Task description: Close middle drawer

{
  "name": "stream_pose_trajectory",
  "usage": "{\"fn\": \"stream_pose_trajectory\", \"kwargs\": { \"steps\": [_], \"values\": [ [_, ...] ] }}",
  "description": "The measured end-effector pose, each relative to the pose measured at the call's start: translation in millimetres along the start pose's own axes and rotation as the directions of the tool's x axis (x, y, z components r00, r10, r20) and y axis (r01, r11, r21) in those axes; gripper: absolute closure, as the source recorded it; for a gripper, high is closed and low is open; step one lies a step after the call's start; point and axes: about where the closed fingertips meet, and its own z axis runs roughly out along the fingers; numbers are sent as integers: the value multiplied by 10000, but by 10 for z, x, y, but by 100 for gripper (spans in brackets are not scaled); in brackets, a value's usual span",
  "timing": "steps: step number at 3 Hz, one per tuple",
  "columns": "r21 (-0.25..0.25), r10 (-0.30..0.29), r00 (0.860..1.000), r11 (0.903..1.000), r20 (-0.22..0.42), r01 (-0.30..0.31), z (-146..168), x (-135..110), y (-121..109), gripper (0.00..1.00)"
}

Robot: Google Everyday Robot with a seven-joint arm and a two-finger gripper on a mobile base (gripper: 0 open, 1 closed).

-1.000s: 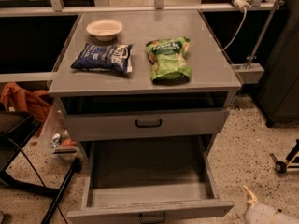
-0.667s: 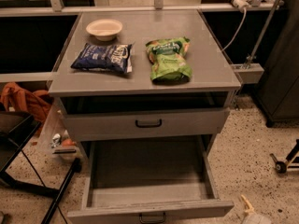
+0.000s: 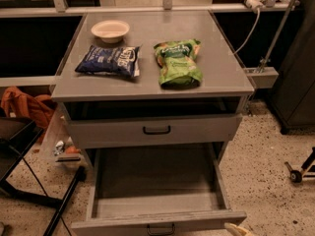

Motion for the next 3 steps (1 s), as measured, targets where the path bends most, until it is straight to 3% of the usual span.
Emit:
{"fn": "stream_pose_trajectory", "kwargs": {
  "steps": [1, 2, 3],
  "values": [
    [-940, 360, 9992, 9950, 155, -344, 409, 170, 74, 65],
    [-1441, 413, 9986, 9889, 327, -362, 869, 257, -53, 89],
    [-1589, 300, 9985, 9870, 447, -225, 1149, 254, -222, 0]
  ]
}}
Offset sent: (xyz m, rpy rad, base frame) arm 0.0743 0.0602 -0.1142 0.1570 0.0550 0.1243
